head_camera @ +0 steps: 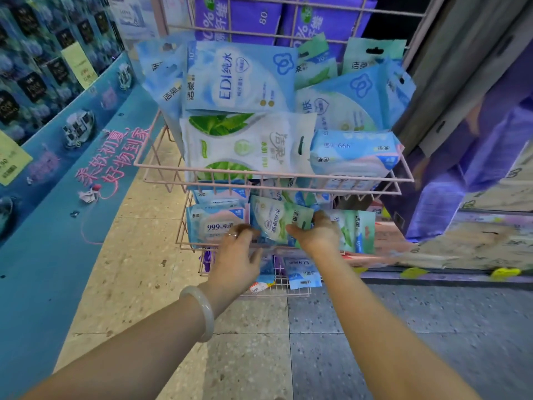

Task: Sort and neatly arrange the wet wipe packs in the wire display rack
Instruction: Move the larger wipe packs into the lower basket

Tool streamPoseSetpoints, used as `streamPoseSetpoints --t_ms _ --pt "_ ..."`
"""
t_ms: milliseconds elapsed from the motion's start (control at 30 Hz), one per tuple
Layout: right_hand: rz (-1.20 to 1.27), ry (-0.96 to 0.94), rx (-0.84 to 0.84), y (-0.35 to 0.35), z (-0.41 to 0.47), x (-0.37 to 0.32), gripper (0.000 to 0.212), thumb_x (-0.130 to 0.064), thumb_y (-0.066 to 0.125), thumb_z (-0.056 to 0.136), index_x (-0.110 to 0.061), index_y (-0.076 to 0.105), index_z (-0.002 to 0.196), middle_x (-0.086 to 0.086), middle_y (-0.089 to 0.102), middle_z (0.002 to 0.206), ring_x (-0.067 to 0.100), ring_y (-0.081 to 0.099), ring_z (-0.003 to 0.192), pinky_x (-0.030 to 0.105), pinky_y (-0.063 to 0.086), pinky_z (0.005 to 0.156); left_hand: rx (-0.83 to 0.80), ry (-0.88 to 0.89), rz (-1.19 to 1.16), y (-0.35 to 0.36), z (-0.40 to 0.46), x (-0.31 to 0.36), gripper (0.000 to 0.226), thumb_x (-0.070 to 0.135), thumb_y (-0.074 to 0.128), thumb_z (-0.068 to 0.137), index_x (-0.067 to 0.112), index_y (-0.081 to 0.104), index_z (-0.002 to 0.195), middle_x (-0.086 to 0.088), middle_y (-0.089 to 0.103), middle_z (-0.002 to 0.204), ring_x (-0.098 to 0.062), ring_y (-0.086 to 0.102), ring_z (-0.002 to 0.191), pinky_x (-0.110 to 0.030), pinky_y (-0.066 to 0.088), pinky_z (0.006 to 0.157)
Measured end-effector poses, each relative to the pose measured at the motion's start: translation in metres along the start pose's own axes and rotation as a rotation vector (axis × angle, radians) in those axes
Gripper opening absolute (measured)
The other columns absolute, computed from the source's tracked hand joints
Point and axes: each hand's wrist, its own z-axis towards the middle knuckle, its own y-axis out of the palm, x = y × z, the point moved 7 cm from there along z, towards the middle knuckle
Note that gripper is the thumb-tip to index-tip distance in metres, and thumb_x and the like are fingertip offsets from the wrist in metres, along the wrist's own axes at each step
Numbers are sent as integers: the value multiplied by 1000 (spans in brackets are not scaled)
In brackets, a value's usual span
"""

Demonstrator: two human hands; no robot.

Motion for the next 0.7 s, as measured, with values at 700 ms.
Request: streamPoseSetpoints --t_ms 700 --pt "527 46 -102 -21 3 20 10 -9 66 82 -7 62 91 4 60 94 23 60 89 16 44 68 -77 -262 -195 17 14 7 26 19 59 87 10 57 111 -12 58 116 -23 58 98 -28 47 83"
